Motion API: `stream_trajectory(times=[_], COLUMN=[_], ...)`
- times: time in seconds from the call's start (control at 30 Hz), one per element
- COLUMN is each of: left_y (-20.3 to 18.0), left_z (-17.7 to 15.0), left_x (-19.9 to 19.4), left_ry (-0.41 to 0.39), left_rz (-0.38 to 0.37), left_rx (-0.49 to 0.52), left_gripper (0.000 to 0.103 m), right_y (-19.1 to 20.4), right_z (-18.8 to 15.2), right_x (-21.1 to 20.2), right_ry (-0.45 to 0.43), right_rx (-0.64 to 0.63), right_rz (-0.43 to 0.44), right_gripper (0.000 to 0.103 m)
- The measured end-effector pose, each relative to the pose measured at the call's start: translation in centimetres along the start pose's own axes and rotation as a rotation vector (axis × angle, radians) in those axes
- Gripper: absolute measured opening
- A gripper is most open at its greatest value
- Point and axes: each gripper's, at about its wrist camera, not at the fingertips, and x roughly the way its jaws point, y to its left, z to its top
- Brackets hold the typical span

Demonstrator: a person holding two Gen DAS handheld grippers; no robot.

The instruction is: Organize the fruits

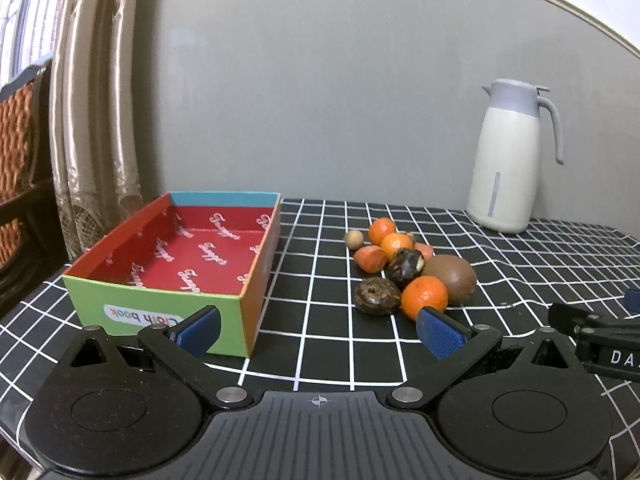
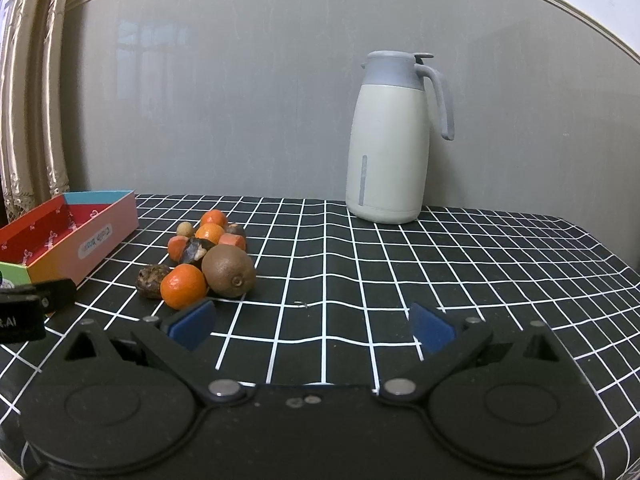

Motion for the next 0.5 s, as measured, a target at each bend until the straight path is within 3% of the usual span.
stream_trajectory(times=[0.47, 0.5], left_y=[-2.1, -2.3], left_z=[0.4, 0.5], left_x=[1.7, 1.9], left_ry=[0.005, 0.011], left_rz=[-0.069, -0.071], left_rx=[0.014, 0.015], left_gripper=[0.102, 0.090], right_y=[-1.1, -1.2], right_z=[1.1, 1.1], right_x=[1.8, 1.7], right_ry=[0.001, -0.003], right_rx=[0.060, 0.062], right_rz=[-0.058, -0.065], right_gripper=[0.103, 0.103])
